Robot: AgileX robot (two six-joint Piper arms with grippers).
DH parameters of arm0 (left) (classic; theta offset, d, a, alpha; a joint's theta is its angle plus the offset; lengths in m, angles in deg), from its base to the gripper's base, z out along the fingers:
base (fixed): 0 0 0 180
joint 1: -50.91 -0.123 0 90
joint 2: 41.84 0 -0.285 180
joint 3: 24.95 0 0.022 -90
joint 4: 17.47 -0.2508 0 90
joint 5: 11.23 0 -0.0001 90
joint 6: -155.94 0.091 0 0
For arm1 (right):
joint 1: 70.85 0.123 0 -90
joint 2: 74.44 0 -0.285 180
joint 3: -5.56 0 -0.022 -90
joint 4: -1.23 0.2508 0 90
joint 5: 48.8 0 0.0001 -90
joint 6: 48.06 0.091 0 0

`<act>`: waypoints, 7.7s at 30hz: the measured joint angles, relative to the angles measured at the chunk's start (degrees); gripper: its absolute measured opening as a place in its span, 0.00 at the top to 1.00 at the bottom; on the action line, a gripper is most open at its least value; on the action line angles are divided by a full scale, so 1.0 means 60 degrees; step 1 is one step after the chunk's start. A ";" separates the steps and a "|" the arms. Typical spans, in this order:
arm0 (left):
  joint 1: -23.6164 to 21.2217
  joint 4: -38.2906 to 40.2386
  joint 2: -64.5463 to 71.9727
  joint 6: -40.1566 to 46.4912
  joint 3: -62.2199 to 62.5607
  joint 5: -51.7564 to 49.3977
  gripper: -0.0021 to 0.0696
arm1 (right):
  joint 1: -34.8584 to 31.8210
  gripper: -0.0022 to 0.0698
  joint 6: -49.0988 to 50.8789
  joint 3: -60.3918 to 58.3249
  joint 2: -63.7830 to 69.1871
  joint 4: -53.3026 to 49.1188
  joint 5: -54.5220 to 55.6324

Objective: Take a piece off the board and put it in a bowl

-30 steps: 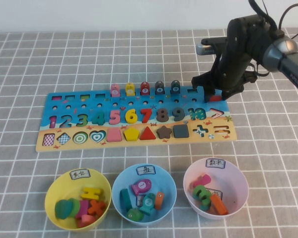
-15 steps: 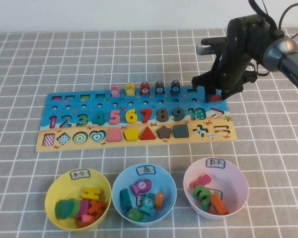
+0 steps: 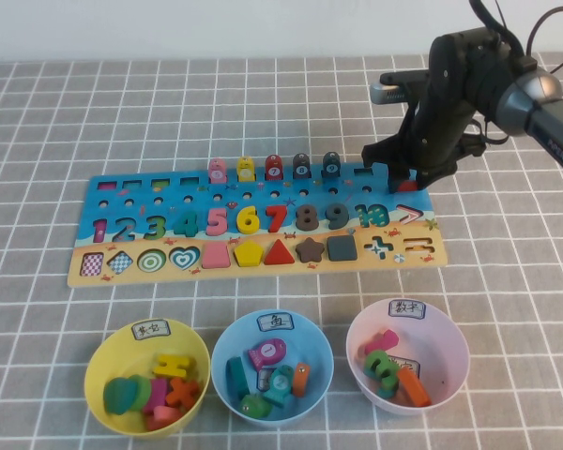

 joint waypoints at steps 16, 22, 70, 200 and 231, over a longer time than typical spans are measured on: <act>0.0000 0.0000 0.0000 0.0000 0.0000 0.0000 0.97 | 0.0000 0.58 0.0000 0.0015 0.0000 0.0000 -0.0035; 0.0000 0.0000 0.0000 0.0000 0.0000 0.0000 0.97 | 0.0000 0.58 0.0000 0.0015 0.0000 0.0000 -0.0052; 0.0000 0.0000 0.0000 0.0000 0.0000 0.0000 0.97 | -0.0016 0.58 -0.0016 0.0687 -0.2030 0.0680 -0.0869; 0.0000 0.0000 0.0000 0.0000 0.0000 0.0000 0.97 | 0.6801 0.58 0.1423 -0.2940 -0.2360 0.0753 0.0365; 0.0000 0.0000 0.0000 0.0000 0.0000 0.0000 0.97 | 0.6801 0.86 -0.0017 -0.1380 -0.2491 0.0821 -0.0794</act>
